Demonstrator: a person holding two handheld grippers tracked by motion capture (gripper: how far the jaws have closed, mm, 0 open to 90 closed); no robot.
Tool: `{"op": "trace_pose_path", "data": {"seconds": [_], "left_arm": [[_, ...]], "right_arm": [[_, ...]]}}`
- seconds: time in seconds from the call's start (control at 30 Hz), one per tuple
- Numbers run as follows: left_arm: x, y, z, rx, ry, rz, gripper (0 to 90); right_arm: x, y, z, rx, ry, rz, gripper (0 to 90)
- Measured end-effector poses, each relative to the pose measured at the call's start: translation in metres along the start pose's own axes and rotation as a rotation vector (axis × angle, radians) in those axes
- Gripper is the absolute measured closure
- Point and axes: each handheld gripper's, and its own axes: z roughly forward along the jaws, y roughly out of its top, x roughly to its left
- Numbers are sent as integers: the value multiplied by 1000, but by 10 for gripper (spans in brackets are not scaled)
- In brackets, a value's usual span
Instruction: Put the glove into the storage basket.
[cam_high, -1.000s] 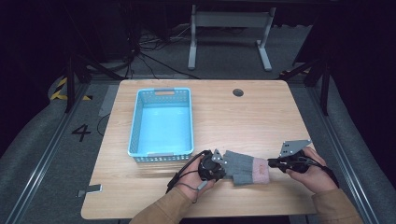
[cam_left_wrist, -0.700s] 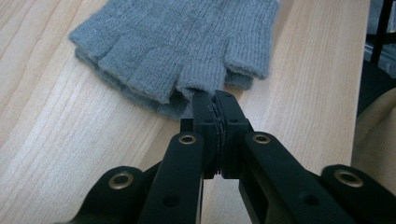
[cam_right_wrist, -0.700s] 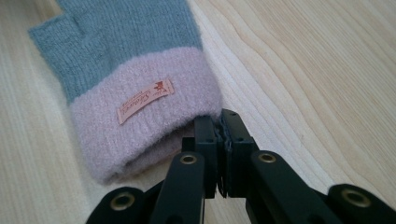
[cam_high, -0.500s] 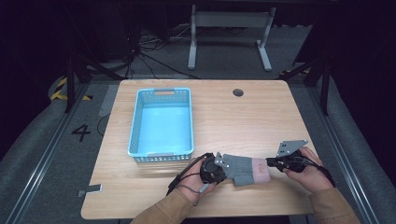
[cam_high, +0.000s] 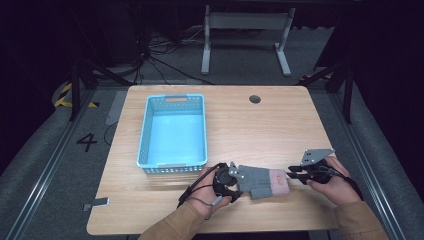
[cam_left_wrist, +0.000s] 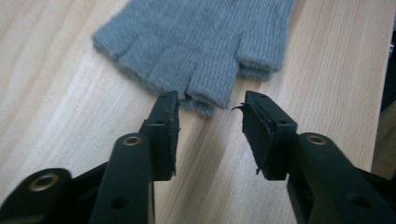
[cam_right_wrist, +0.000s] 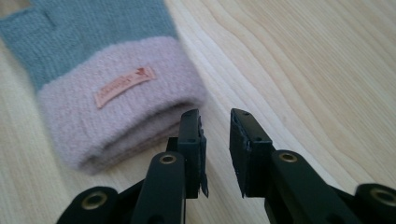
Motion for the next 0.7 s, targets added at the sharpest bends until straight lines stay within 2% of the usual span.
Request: {"op": "trace_pose_path", "data": {"seconds": [0.13, 0.27, 0.5, 0.57, 0.6, 0.63, 0.7], "left_arm": [[-3, 7, -7, -30, -5, 2, 508], [-5, 15, -9, -54, -6, -26, 456], [-7, 29, -5, -73, -4, -30, 379], [-7, 33, -3, -85, 3, -40, 369], [-7, 35, -2, -100, 12, -48, 372], [-6, 36, -1, -106, 15, -53, 373], [-6, 40, 3, -103, 9, -58, 372]], "right_arm": [[-5, -3, -5, -11, -14, 57, 707], [-8, -7, -11, -25, -36, 117, 661], [-16, -11, -21, -60, -57, 213, 614], [-18, -13, -21, -39, -61, 272, 581], [-19, -15, -21, -24, -80, 302, 580], [-20, -15, -21, -22, -102, 312, 577], [-22, -17, -20, -32, -113, 345, 567]]}}
